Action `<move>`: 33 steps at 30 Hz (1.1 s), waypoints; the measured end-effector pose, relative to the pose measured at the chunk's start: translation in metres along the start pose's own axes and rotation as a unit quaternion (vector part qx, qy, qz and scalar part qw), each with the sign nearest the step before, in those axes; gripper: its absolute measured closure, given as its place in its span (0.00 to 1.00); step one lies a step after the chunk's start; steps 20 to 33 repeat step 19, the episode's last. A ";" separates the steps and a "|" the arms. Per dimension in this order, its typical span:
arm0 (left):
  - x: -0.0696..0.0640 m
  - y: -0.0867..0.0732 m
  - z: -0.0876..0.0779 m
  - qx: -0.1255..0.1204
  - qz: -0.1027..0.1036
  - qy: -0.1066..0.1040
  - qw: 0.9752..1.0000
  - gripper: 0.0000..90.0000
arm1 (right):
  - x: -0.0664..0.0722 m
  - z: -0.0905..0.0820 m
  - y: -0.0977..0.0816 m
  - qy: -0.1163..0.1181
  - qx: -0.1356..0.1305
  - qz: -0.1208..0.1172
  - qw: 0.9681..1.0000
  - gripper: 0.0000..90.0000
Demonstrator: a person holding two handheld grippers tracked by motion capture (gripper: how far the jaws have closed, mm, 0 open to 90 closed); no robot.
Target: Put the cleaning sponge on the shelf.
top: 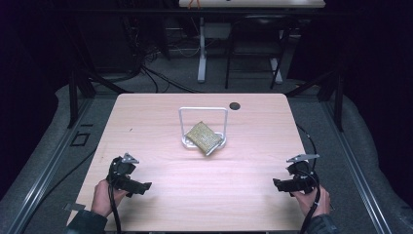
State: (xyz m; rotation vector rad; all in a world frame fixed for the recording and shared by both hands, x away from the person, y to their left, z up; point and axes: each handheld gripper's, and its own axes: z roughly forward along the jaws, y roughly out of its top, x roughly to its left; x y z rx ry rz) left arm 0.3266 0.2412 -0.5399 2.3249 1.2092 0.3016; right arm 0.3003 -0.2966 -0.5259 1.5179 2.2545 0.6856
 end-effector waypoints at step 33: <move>0.001 0.000 0.000 -0.004 -0.002 -0.001 1.000 0.00 | 0.003 0.004 0.003 -0.008 0.012 -0.017 1.000 0.16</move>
